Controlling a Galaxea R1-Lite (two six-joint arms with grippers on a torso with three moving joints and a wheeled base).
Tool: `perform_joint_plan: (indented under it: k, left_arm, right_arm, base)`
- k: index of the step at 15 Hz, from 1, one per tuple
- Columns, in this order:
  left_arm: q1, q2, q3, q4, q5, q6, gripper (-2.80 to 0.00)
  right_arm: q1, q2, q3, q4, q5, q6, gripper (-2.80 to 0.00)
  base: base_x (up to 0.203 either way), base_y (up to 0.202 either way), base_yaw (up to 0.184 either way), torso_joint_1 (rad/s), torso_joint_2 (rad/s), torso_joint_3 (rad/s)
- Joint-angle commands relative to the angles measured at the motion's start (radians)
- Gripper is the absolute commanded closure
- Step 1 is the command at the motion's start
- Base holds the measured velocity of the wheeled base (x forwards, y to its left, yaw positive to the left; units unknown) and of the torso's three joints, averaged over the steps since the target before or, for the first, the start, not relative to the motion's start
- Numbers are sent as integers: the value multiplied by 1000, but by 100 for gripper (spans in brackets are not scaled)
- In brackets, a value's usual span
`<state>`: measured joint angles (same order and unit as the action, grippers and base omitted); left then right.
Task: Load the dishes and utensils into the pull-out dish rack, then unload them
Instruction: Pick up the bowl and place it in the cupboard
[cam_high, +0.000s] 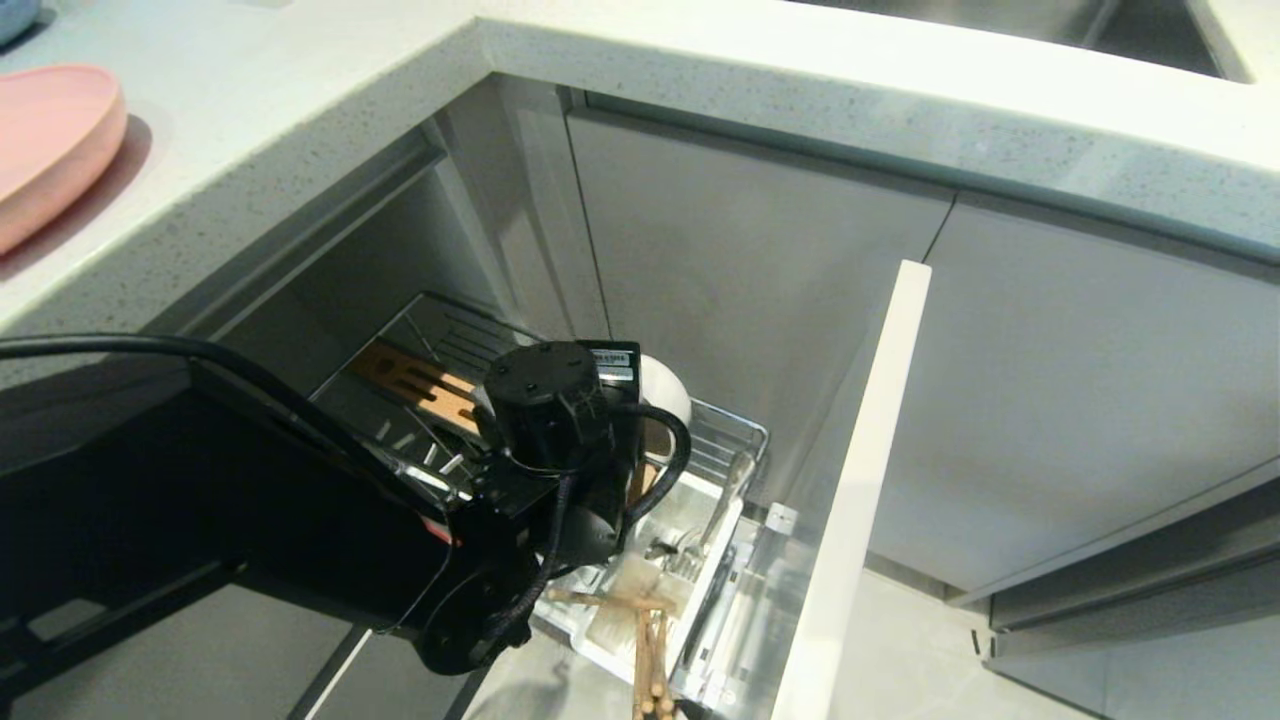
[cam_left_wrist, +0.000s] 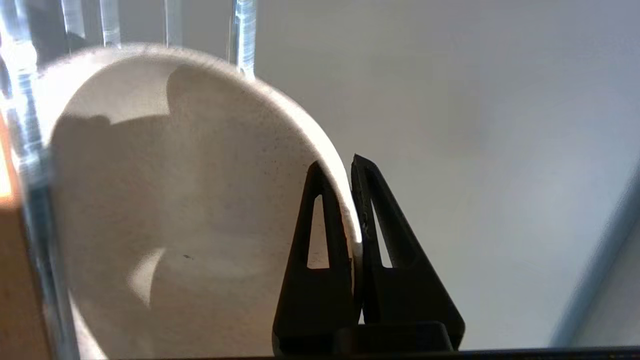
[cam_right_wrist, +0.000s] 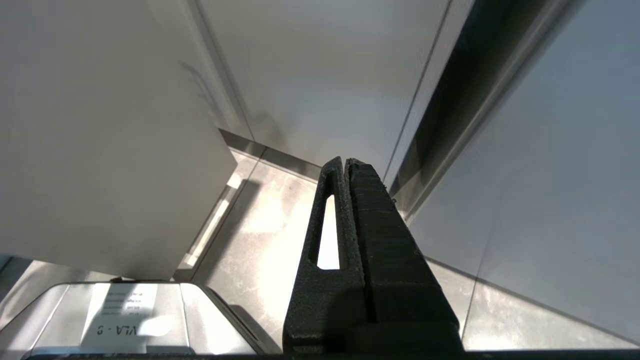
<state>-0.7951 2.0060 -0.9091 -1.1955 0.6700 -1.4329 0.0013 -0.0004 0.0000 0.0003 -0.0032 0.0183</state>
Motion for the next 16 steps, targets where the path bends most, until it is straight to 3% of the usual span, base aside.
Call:
perform_joint_plan:
  k: [1, 7, 8, 16]
  left_arm:
    - [1, -1, 1, 43, 6, -35, 0]
    - [1, -6, 1, 80, 7, -55, 0]
    - [1, -7, 1, 82, 8, -49, -280]
    - [-2, -150, -1, 280, 8, -49, -280]
  right_arm:
    - [0, 0, 2, 0, 0, 0, 0]
    - [0, 0, 2, 0, 0, 0, 0]
    - [0, 0, 2, 0, 0, 0, 0]
    - [0, 0, 2, 0, 0, 0, 0]
  base:
    - [0, 0, 0, 0, 0, 0]
    - [0, 0, 0, 0, 0, 0]
    - [0, 0, 0, 0, 0, 0]
    - [0, 0, 0, 0, 0, 0]
